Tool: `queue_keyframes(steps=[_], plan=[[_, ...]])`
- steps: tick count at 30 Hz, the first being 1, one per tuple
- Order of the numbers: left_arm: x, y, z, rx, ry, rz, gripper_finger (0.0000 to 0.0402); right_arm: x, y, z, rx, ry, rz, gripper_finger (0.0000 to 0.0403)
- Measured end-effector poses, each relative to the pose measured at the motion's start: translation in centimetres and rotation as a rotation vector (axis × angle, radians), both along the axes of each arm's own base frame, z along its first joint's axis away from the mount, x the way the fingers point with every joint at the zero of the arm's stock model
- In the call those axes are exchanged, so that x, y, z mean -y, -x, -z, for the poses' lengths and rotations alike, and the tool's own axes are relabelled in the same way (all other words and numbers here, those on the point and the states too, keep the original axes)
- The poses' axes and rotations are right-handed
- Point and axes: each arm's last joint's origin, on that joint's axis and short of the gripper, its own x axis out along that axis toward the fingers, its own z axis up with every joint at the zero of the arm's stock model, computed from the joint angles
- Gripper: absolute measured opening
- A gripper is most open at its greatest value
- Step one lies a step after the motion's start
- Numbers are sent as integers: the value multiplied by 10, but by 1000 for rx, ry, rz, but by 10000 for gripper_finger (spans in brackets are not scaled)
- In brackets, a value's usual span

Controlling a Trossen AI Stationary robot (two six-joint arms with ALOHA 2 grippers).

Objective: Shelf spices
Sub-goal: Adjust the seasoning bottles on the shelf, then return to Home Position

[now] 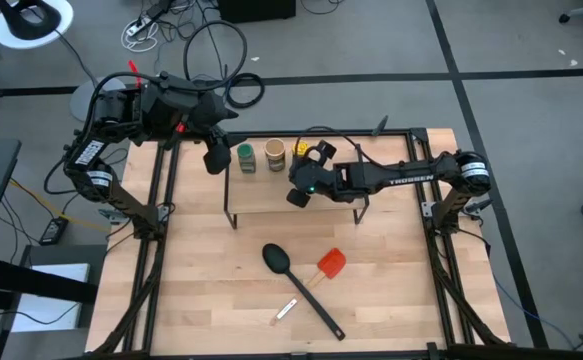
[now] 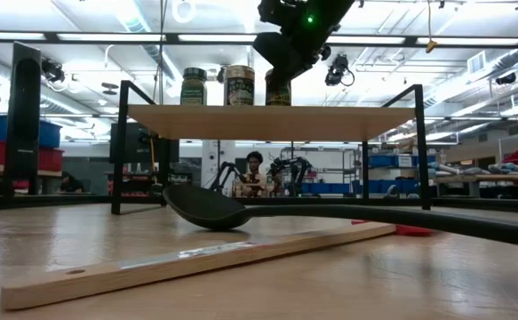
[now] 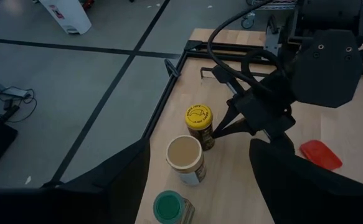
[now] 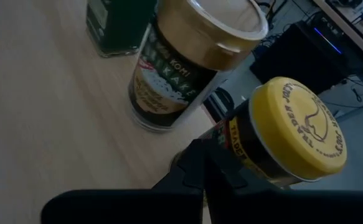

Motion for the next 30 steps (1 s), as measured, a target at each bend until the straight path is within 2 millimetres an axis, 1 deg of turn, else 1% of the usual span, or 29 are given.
queue_keyframes(steps=[6,10,13,15,19,22,25,27,30], plan=[[0,0,0,-4,1,0,280,-14,-1,0,-15,15,-51,0],[1,4,-1,2,-8,1,280,-29,-3,-2,-18,44,-120,0],[2,17,-7,20,-42,-4,280,-43,-4,-9,-2,75,-216,0],[3,28,-12,41,-61,-13,280,-53,-3,-19,30,93,-294,0],[8,57,-22,104,-85,-11,280,-71,6,-49,157,104,-468,0],[12,85,-30,168,-91,-15,280,-81,23,-76,256,103,-607,0],[17,115,-36,239,-85,-21,280,-88,48,-105,343,120,-704,0],[20,133,-39,276,-86,-14,280,-90,68,-123,379,144,-738,0],[24,154,-38,312,-85,0,280,-90,101,-147,429,184,-760,0]])
